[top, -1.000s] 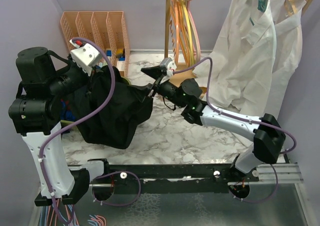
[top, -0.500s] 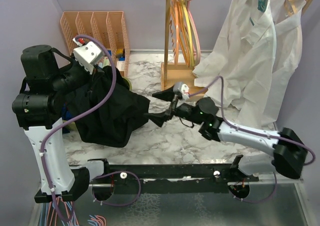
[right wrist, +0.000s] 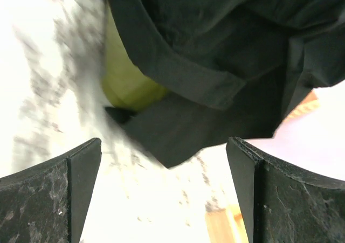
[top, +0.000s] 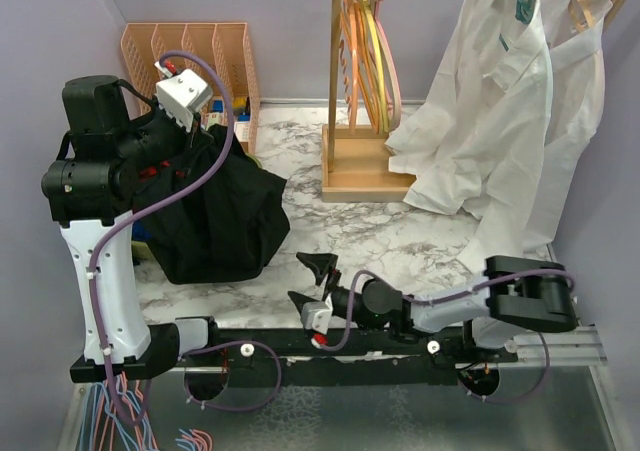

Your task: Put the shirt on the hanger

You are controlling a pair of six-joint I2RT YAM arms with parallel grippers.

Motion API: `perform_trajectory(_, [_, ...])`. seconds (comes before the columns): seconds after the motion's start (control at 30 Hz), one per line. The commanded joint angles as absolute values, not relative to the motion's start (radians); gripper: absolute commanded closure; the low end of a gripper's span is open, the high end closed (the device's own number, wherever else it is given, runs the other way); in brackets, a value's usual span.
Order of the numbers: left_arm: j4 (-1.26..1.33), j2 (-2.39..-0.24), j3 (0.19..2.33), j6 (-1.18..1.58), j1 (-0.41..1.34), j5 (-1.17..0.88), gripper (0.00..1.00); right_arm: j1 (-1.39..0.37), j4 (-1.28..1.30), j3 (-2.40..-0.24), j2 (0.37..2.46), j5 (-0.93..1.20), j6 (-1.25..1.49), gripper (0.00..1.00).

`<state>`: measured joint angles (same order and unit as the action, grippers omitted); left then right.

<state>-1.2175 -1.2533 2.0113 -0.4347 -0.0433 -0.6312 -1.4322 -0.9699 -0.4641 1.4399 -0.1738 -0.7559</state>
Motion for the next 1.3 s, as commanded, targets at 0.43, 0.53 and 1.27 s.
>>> perform_trajectory(0.43, [-1.183,-1.213,1.972,-0.434,-0.040,-0.614,1.00,-1.442,-1.453,-0.725,1.871,-0.289,-1.132,0.01])
perform_trajectory(0.53, [-1.183,-1.215,1.971,-0.437,-0.040,-0.614,1.00,-1.441,-1.388,-0.724,1.873,-0.257,-1.121,0.01])
perform_trajectory(1.27, [-1.167,-1.230,1.940,-0.424,-0.039,-0.615,1.00,-1.448,-1.248,-0.793,1.971,-0.195,-1.116,0.01])
